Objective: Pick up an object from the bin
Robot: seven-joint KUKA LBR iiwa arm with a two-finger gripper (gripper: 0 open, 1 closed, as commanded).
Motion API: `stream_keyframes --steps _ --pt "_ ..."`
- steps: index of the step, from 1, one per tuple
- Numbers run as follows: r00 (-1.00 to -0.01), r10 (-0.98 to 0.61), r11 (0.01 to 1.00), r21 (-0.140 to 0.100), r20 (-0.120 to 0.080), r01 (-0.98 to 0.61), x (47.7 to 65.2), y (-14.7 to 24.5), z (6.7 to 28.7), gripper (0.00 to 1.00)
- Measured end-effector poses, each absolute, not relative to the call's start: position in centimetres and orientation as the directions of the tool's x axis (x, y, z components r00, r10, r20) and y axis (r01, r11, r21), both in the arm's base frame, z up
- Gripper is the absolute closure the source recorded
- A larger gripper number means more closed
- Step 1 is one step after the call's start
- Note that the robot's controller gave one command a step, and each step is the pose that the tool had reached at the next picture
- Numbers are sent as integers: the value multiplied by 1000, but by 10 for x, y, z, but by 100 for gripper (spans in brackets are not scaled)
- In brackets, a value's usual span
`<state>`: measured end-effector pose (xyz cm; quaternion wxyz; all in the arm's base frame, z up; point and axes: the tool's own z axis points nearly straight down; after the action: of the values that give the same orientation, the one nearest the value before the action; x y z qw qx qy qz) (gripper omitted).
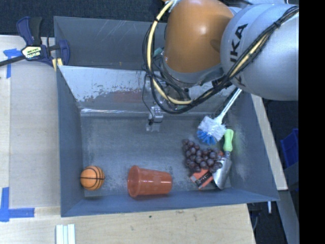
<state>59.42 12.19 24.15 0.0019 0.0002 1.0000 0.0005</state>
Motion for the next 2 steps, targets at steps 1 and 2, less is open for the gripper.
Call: stream_keyframes --steps 1,2 --pt "-985 -172 985 0 -2 -172 518 118 125 0" --pt "-895 -445 895 -1 -6 -445 510 106 157 0"
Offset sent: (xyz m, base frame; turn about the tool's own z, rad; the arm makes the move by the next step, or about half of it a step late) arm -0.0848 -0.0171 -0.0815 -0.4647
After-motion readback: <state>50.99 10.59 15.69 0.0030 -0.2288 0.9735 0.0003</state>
